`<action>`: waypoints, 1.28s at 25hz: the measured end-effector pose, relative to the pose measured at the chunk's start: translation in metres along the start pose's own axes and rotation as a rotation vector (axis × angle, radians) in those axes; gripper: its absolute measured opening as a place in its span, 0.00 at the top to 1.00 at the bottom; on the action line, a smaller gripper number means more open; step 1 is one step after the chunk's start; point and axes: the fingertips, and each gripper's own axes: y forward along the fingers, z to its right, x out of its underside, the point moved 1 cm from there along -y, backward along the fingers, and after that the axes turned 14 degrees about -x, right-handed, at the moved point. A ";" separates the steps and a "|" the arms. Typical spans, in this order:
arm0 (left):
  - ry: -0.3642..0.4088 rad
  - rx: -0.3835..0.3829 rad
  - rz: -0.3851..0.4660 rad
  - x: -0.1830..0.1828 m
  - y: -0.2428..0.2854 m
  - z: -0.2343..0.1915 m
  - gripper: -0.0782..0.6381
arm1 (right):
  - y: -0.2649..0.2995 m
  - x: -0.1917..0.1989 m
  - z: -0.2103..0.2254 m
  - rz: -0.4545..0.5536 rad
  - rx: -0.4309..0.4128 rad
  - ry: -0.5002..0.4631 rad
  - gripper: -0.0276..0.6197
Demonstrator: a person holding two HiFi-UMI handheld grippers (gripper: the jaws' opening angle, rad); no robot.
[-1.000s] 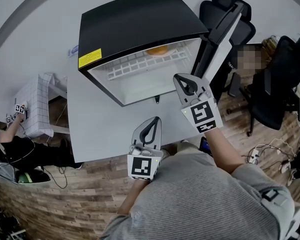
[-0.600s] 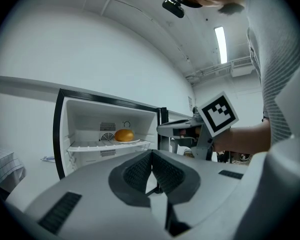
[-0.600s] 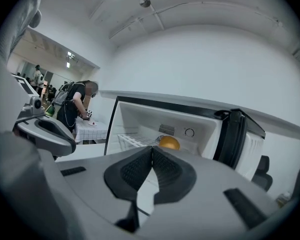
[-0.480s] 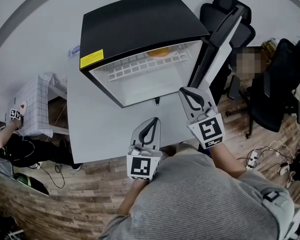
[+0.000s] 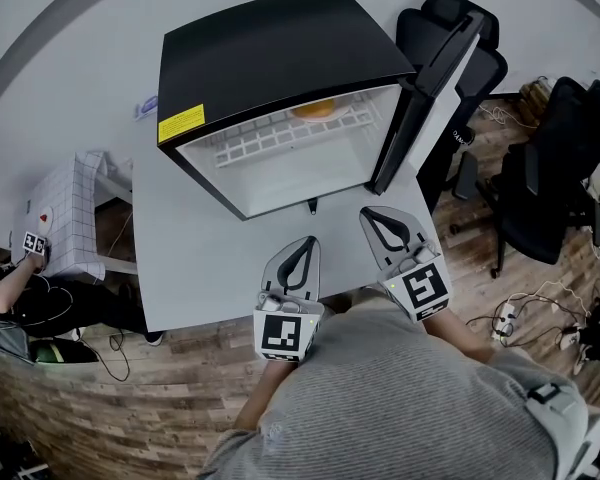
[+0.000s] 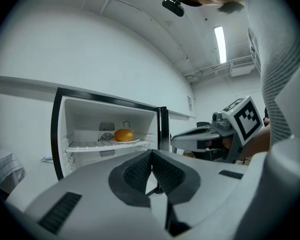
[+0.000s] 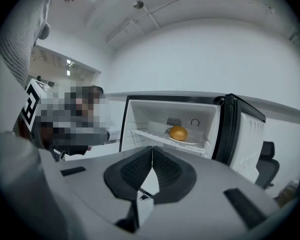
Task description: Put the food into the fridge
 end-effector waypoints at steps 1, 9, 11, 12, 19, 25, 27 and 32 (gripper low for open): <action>0.001 0.001 0.000 0.000 0.000 0.000 0.88 | -0.002 0.000 -0.003 -0.003 -0.007 0.003 0.94; 0.007 0.008 0.000 0.000 0.002 0.002 0.88 | -0.005 0.001 -0.018 0.009 -0.047 0.025 0.94; 0.006 0.007 0.001 0.000 0.001 0.002 0.88 | -0.004 -0.001 -0.019 0.013 -0.056 0.018 0.94; 0.006 0.006 0.002 0.000 0.001 0.002 0.88 | -0.004 -0.002 -0.019 0.016 -0.057 0.016 0.94; 0.011 0.008 -0.001 0.000 -0.002 0.002 0.88 | -0.003 -0.006 -0.021 0.030 -0.070 0.015 0.94; 0.001 0.000 0.024 -0.006 -0.002 -0.001 0.88 | 0.000 -0.011 -0.028 0.029 -0.087 -0.028 0.94; 0.002 0.001 0.020 -0.005 -0.003 -0.002 0.88 | 0.000 -0.011 -0.029 0.028 -0.085 -0.036 0.94; 0.010 0.007 0.002 0.000 -0.004 -0.002 0.88 | 0.001 -0.009 -0.030 0.016 -0.079 -0.038 0.94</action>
